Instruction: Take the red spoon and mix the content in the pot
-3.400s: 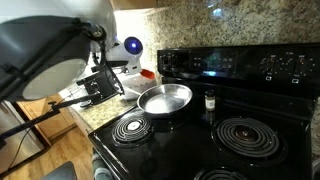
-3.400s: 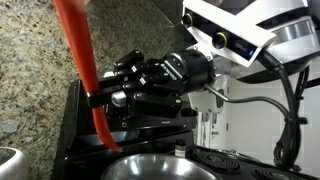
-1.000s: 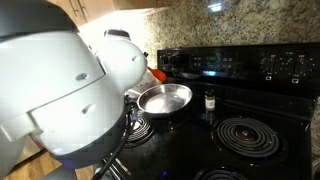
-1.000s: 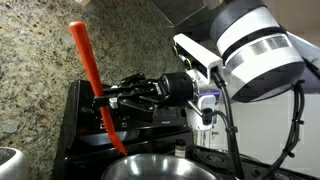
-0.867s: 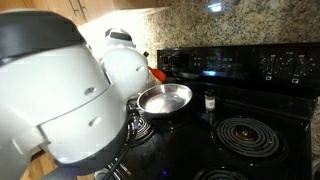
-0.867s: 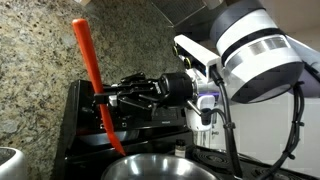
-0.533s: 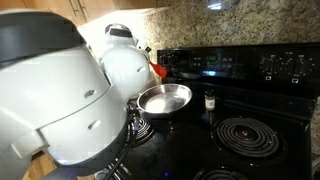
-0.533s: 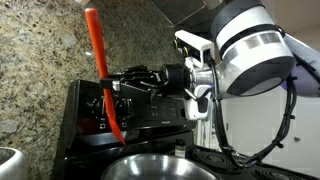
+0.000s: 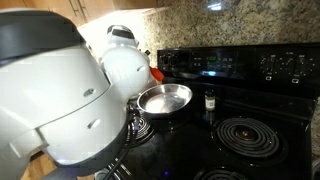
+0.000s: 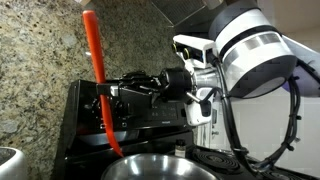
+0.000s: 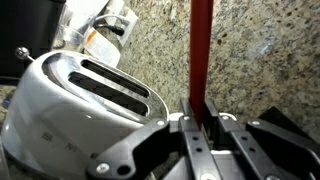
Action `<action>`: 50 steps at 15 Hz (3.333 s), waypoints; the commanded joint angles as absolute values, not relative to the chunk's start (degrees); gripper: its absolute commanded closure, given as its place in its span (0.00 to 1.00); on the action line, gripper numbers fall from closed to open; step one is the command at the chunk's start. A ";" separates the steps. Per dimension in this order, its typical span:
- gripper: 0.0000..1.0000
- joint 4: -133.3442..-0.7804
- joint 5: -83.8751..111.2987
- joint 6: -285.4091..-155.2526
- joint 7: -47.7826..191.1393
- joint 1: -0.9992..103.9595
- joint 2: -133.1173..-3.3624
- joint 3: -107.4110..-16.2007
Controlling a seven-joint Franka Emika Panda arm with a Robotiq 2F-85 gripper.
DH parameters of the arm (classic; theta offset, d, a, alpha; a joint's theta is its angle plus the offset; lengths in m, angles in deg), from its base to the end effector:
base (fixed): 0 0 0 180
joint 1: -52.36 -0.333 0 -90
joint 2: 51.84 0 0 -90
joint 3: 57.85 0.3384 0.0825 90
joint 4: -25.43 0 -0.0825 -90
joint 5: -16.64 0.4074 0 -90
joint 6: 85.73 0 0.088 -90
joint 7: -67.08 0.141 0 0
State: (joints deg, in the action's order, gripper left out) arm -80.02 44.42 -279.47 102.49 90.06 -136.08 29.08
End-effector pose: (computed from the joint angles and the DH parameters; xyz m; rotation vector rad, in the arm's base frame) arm 0.6934 0.2643 0.2821 -1.2115 1.2601 0.2744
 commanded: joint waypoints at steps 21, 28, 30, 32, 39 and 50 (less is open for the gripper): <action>0.96 -75.28 65.01 -277.87 107.72 91.81 -122.89 18.95; 0.96 -75.70 67.26 -278.83 107.13 92.95 -118.75 16.21; 0.96 -77.02 68.99 -278.43 107.08 93.35 -116.34 14.82; 0.96 -78.25 71.31 -278.01 107.23 93.27 -113.26 12.97; 0.96 -84.70 79.70 -271.87 109.11 92.14 -101.16 5.51; 0.96 -86.73 91.12 -237.28 113.72 68.16 -80.42 -26.74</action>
State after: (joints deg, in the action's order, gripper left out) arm -85.38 89.12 -244.80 109.08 77.52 -87.73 -16.31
